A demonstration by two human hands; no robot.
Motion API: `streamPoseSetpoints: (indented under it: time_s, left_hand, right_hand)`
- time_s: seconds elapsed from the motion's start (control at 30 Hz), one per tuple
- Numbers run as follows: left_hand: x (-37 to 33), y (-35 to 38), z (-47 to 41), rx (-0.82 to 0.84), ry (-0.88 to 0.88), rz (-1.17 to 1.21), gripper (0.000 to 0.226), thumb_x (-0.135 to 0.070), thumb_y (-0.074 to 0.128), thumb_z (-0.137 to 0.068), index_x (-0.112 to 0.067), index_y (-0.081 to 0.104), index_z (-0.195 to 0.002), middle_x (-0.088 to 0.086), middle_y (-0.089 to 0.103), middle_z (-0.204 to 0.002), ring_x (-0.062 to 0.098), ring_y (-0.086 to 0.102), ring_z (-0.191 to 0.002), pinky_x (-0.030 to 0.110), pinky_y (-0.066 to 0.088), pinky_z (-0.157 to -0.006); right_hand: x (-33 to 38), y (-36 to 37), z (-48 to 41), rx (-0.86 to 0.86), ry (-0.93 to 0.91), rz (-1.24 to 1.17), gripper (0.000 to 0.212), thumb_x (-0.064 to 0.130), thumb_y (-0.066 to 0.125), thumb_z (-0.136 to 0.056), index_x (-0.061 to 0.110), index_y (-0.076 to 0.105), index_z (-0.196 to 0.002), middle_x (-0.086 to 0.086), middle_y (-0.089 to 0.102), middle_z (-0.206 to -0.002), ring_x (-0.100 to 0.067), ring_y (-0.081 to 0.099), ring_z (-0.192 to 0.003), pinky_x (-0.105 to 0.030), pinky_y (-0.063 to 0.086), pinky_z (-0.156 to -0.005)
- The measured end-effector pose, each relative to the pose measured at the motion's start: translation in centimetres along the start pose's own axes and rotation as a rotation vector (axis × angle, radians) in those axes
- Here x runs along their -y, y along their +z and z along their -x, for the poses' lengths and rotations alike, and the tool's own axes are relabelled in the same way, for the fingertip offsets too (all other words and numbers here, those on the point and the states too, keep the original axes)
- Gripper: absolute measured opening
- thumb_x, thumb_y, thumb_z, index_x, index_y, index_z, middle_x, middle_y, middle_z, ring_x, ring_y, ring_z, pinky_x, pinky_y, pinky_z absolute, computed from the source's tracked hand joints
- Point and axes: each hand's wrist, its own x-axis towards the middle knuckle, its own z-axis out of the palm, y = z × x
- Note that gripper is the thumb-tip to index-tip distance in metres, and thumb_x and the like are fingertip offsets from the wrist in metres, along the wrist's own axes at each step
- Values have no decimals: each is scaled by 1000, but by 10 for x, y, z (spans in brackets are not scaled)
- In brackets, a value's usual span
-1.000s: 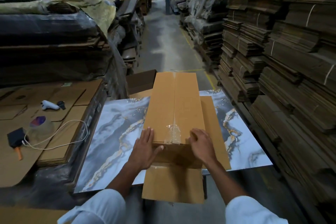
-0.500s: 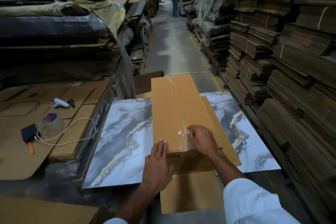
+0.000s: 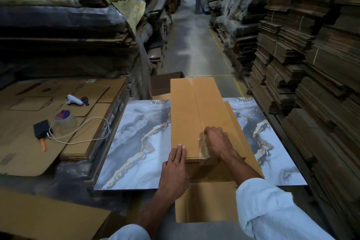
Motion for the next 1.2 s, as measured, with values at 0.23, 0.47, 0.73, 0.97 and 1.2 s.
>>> streamPoseSetpoints:
  time_s: [0.23, 0.47, 0.73, 0.97, 1.2]
  left_hand:
    - [1, -4, 0, 28, -2, 20, 92, -23, 55, -91, -16, -4, -161, 1, -8, -170, 24, -2, -156, 46, 36, -113]
    - [8, -4, -2, -21, 20, -19, 87, -24, 60, -79, -16, 25, -159, 2, 22, -167, 24, 26, -150, 41, 44, -101]
    - [13, -4, -6, -112, 53, 59, 76, -18, 60, -74, -18, 46, -149, -2, 43, -157, 20, 39, -138, 38, 50, -90]
    - [18, -5, -7, -140, 67, 81, 77, -13, 67, -69, -18, 51, -145, -3, 48, -152, 18, 38, -135, 37, 53, -85]
    - [18, -4, -8, -146, 30, 108, 75, -13, 67, -73, -21, 48, -145, -4, 44, -155, 18, 33, -137, 41, 49, -91]
  right_hand:
    - [3, -10, -8, 89, 7, -30, 37, -5, 54, -93, 14, 60, -124, -9, 61, -123, -26, 56, -106, -39, 51, -88]
    - [7, -26, -2, 85, -7, -81, 19, 4, 58, -88, 15, 73, -95, -5, 69, -98, -22, 64, -84, -37, 58, -75]
    - [-12, -43, 63, 440, -197, -68, 22, 5, 57, -76, 22, 68, -70, 1, 70, -76, -16, 66, -72, -38, 57, -64]
    - [-17, -3, 99, 456, -229, -65, 24, 8, 55, -80, 28, 68, -75, 11, 65, -75, -5, 63, -69, -26, 54, -59]
    - [-16, -5, 110, 29, -257, -188, 21, 55, 55, -96, 36, 59, -87, 13, 61, -67, -4, 54, -57, -26, 48, -58]
